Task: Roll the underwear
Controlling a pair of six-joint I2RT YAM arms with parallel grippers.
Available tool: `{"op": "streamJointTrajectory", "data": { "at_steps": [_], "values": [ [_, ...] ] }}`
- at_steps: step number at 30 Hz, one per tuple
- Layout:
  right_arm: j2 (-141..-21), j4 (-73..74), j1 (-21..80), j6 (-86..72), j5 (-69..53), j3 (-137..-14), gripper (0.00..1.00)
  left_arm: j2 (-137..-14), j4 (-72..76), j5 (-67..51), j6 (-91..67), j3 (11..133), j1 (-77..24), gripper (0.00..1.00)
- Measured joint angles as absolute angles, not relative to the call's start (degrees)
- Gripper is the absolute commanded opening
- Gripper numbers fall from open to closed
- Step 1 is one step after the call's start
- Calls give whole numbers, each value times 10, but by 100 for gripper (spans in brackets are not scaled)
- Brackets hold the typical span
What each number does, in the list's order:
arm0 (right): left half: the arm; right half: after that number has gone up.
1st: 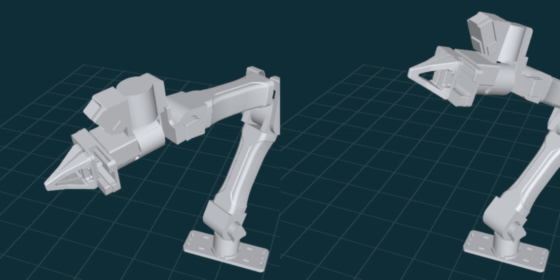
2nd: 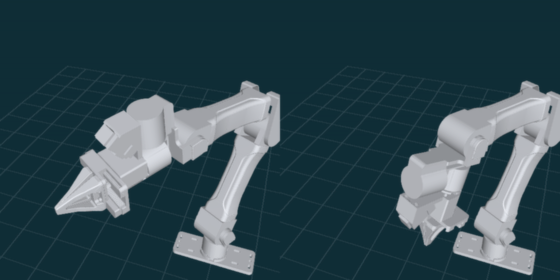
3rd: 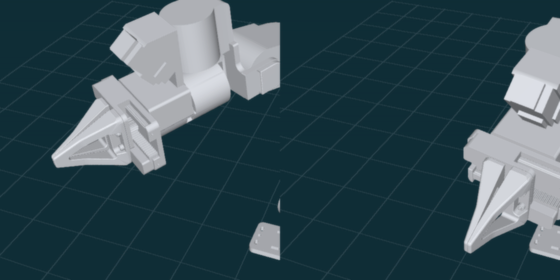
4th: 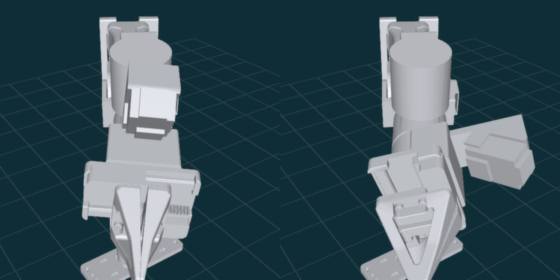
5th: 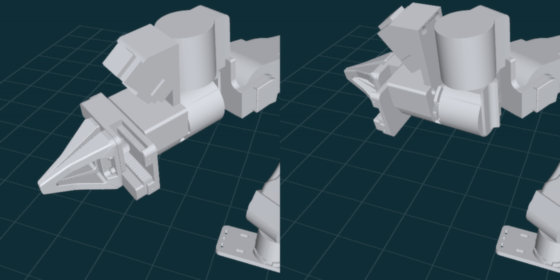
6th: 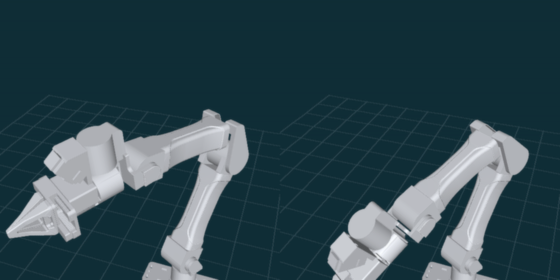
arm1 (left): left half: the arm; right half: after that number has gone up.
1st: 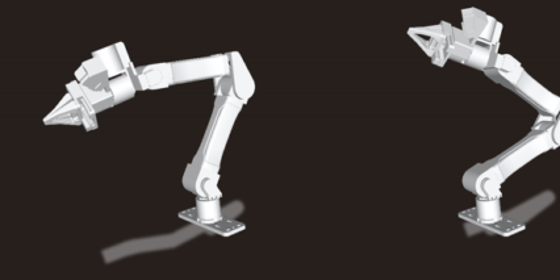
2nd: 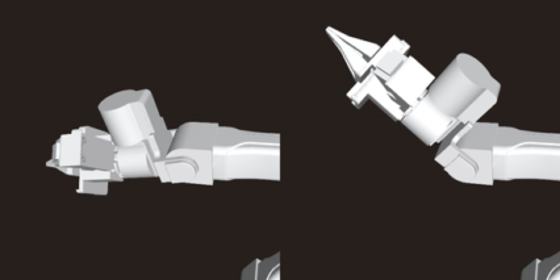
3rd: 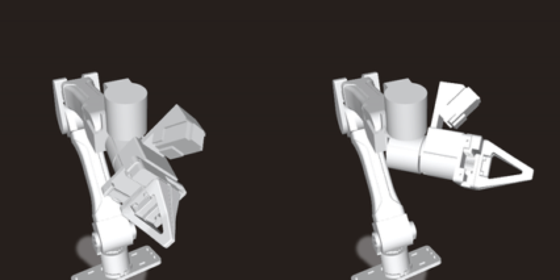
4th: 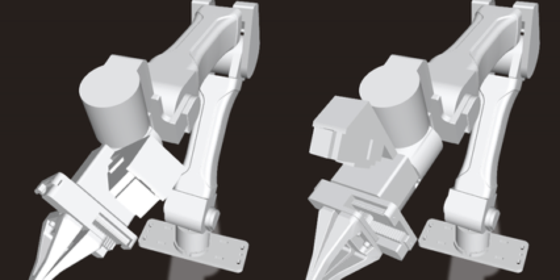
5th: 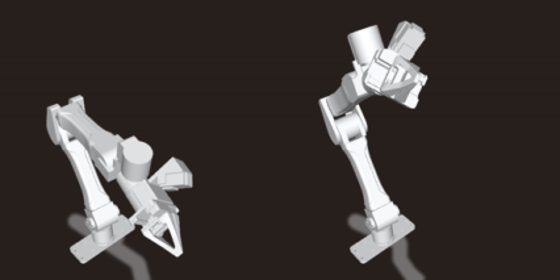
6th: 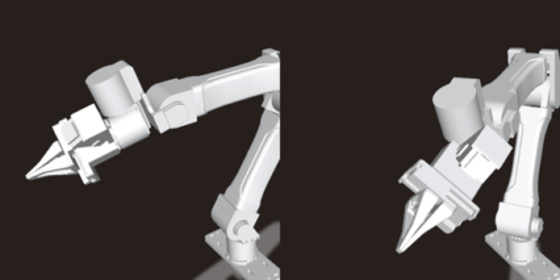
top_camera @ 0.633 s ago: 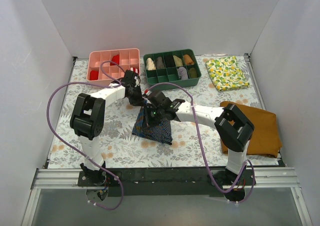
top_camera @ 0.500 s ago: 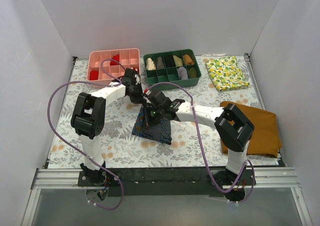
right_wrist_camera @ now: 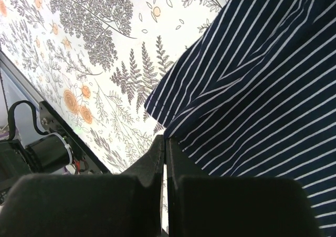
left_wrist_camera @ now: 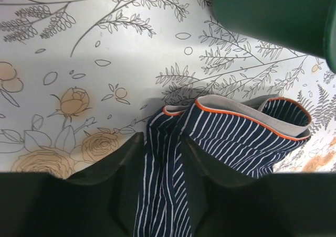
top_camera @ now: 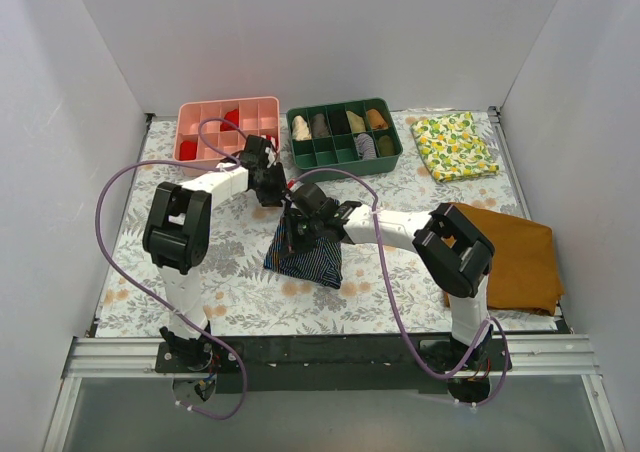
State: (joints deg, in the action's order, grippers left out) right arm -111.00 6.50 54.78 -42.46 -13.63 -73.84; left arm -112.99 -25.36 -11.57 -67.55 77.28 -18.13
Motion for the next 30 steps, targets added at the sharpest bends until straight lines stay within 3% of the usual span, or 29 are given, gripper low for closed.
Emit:
{"op": "streamJointTrajectory", "data": {
  "at_steps": [10, 24, 28, 30],
  "values": [
    [-1110, 46, 548, -430, -136, -738, 1, -1113, -253, -109, -685, 752, -146, 55],
    [-1148, 51, 548, -429, -140, -783, 5, -1002, -256, -99, -720, 651, -80, 57],
    [-1168, 75, 553, -416, -142, -795, 15, -998, -257, -100, -724, 631, -71, 57],
    [-1175, 77, 556, -411, -147, -795, 36, -998, -256, -101, -724, 626, -69, 57]
  ]
}}
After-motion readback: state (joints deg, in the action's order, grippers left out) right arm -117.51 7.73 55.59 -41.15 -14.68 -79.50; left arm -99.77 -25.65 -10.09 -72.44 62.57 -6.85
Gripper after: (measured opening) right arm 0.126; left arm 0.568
